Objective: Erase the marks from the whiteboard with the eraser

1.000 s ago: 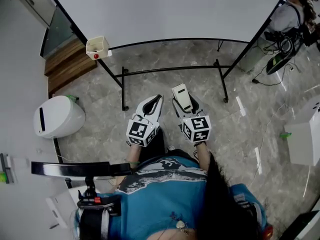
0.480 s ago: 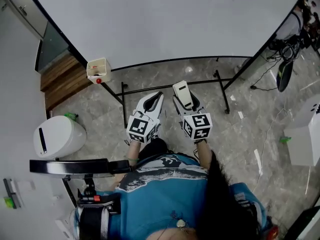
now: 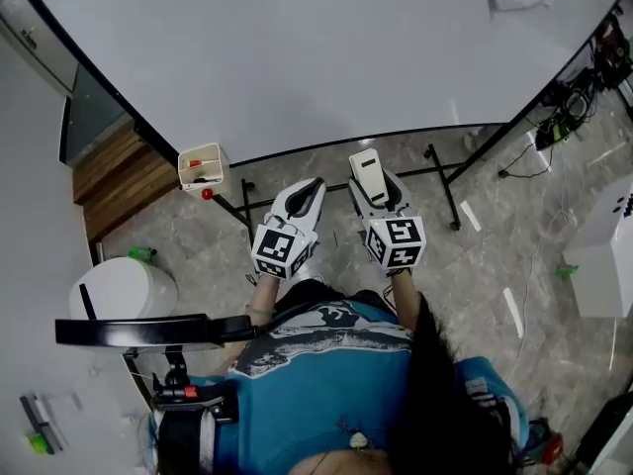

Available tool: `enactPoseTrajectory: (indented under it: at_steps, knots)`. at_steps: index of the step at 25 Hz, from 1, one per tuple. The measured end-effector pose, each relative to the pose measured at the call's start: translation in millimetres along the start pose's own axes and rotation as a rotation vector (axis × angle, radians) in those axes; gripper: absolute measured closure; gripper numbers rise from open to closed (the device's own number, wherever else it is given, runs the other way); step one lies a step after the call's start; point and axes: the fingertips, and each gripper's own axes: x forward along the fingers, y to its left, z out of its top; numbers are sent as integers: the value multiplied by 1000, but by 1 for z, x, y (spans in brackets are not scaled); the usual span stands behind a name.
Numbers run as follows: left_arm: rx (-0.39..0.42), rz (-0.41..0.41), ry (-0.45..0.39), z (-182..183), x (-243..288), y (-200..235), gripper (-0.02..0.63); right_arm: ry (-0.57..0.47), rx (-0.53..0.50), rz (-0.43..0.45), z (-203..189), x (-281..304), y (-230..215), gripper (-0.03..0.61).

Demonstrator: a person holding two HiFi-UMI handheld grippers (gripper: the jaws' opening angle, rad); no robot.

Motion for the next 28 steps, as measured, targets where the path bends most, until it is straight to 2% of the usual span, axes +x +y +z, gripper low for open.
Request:
enactPoseTrajectory:
  at_steps: [4, 9, 14, 20, 24, 28]
  knots:
    - [-28, -41, 3, -5, 9, 12, 609, -7, -14, -13, 8, 18, -4, 314]
    - [-51, -83, 8, -9, 20, 18, 609, -67, -37, 18, 47, 38, -14, 314]
    - [-78, -84, 28, -14, 22, 24, 609, -174, -130, 50, 120, 58, -28, 315]
    - [-94, -30, 30, -21, 19, 51, 609, -319, -277, 48, 214, 94, -48, 316]
    - [-94, 14, 14, -14, 22, 65, 609, -441, -371, 1, 280, 102, -69, 315]
    - [-97, 50, 5, -8, 26, 75, 609, -553, -469, -78, 329, 96, -92, 315]
